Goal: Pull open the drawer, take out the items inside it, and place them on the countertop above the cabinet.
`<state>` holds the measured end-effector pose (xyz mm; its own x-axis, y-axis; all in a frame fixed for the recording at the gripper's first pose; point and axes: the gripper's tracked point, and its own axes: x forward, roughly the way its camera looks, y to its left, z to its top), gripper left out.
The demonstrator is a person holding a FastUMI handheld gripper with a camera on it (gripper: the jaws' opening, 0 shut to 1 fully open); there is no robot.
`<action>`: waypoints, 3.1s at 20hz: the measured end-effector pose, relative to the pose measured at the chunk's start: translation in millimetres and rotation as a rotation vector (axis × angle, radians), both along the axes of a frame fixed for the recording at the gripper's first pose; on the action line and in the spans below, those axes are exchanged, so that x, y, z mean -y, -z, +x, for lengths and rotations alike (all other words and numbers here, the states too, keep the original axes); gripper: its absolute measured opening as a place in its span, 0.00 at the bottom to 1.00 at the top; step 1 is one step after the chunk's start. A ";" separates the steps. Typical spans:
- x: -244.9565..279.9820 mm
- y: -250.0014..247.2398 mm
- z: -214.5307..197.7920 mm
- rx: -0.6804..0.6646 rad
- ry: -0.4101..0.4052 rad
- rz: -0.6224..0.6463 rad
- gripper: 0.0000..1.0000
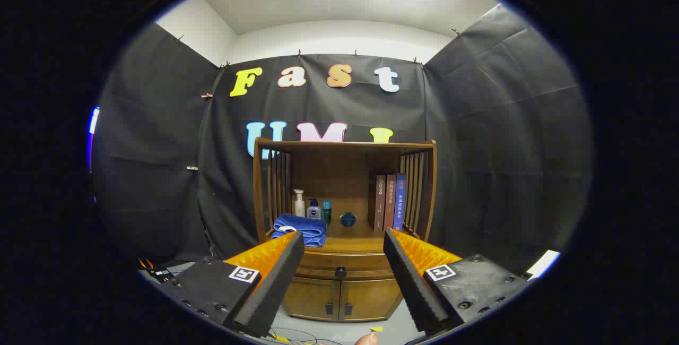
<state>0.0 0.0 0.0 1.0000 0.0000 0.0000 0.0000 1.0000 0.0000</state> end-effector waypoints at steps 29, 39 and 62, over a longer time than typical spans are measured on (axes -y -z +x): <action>-8.5 40.4 105.3 0.020 0.000 0.013 0.98; -15.7 168.7 191.8 -0.079 -0.009 0.013 0.98; -9.3 336.0 266.6 -0.283 0.021 -0.010 0.48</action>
